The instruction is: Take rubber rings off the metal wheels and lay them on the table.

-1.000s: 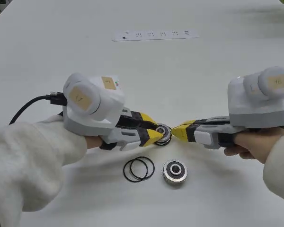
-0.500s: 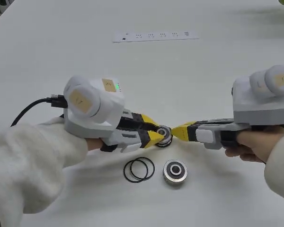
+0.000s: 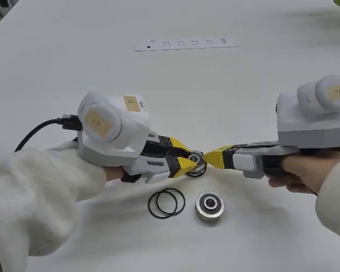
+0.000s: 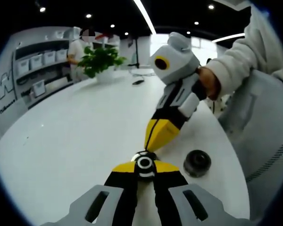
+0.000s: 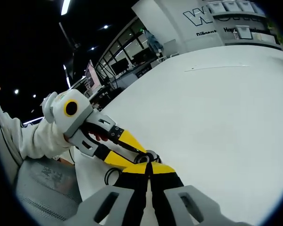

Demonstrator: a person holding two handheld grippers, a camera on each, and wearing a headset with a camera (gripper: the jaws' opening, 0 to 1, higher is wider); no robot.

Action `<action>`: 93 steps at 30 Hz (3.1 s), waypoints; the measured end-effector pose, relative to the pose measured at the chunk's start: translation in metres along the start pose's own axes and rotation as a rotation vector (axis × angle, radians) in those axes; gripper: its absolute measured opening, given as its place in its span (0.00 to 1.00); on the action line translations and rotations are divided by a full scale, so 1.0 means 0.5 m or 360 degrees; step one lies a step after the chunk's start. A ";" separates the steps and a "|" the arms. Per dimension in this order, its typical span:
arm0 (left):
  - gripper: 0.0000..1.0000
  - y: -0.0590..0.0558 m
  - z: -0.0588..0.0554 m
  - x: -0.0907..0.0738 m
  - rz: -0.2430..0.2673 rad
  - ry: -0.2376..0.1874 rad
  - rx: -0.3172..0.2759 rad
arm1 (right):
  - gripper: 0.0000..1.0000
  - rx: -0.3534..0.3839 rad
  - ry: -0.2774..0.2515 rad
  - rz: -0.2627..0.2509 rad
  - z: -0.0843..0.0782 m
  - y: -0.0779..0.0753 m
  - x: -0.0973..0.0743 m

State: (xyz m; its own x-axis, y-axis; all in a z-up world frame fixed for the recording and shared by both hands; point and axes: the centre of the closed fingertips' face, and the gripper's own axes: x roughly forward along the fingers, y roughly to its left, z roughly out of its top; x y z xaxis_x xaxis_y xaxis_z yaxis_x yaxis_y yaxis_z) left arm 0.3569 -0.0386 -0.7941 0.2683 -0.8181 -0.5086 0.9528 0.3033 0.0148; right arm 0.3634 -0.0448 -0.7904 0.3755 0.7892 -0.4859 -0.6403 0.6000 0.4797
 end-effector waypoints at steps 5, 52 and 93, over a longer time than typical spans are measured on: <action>0.13 -0.001 0.000 0.000 0.0001 0.0000 0.0000 | 0.00 -0.0010 0.0003 0.0002 0.001 0.004 0.000; 0.22 -0.009 0.023 -0.004 -0.0002 0.0008 0.0031 | 0.00 -0.0047 -0.0014 -0.0038 0.007 -0.007 -0.011; 0.69 0.005 0.153 -0.204 0.0205 -0.0252 0.0026 | 0.00 -0.0012 -0.0329 -0.0053 0.129 0.023 -0.096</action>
State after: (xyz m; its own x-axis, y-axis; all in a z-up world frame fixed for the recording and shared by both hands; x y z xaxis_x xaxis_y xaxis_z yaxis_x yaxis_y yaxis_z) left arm 0.3429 0.0081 -0.6764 0.4060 -0.8400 -0.3599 0.9109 0.4035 0.0858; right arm 0.3811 -0.0676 -0.7145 0.5254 0.7796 -0.3409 -0.6301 0.6257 0.4599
